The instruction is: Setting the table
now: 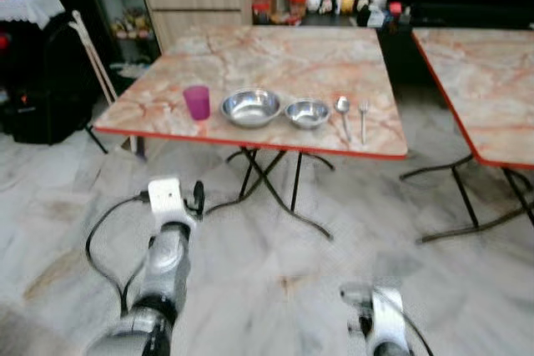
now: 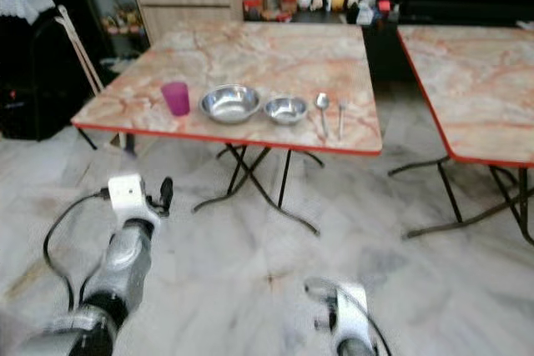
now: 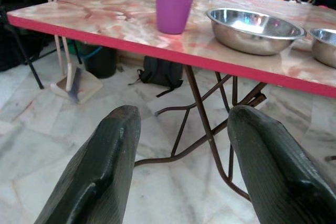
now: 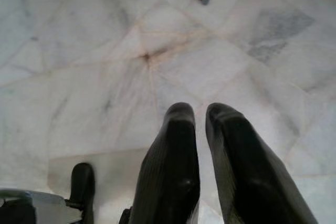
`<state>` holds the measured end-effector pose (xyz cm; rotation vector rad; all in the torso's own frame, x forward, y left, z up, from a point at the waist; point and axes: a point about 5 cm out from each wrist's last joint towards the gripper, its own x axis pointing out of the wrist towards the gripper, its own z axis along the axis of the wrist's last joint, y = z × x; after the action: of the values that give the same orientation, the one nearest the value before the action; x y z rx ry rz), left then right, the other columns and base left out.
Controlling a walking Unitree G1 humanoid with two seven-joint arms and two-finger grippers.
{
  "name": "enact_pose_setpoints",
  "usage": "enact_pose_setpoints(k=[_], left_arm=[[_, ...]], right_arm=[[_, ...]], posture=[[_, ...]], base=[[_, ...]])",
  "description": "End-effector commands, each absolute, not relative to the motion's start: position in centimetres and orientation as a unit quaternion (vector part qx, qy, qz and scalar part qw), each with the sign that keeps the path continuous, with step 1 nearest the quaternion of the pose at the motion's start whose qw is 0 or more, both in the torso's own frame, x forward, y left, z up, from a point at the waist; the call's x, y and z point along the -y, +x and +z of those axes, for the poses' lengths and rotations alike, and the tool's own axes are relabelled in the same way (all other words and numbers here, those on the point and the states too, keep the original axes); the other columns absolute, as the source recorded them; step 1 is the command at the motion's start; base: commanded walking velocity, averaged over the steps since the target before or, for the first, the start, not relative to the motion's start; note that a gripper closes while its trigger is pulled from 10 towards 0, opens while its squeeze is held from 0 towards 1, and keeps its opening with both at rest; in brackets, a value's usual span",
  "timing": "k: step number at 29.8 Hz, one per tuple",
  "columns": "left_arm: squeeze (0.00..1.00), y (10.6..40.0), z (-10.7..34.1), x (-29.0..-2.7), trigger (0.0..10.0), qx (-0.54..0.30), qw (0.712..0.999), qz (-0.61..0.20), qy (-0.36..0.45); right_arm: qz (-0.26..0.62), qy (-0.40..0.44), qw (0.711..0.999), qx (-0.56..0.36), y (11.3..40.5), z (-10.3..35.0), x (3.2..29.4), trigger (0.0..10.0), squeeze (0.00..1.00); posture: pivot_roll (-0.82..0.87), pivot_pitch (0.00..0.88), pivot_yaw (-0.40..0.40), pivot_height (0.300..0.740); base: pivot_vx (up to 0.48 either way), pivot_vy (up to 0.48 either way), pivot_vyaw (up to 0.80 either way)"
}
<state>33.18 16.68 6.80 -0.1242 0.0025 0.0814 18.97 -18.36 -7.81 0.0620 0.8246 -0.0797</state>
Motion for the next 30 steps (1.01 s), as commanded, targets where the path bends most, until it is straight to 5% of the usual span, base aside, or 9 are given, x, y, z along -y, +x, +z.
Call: enact_pose_setpoints(k=[1, 30], left_arm=[[0.0, 33.5, 7.3, -16.9, 10.0, 0.005, 0.997, 0.044, -0.061], [0.0, 33.6, 7.7, -18.3, 10.0, 0.015, 0.996, 0.069, -0.062]], right_arm=[[-0.042, 0.034, 0.916, -0.398, 19.2, -7.7, 18.3, 10.0, 0.0], [-0.036, 0.032, 0.916, -0.399, 19.2, -7.7, 18.3, 10.0, 0.0]], posture=[[0.05, 0.0, -0.033, 0.74], [0.05, 0.0, -0.04, 0.74]], base=[[0.27, 0.0, 0.0], [0.28, 0.0, 0.11]])
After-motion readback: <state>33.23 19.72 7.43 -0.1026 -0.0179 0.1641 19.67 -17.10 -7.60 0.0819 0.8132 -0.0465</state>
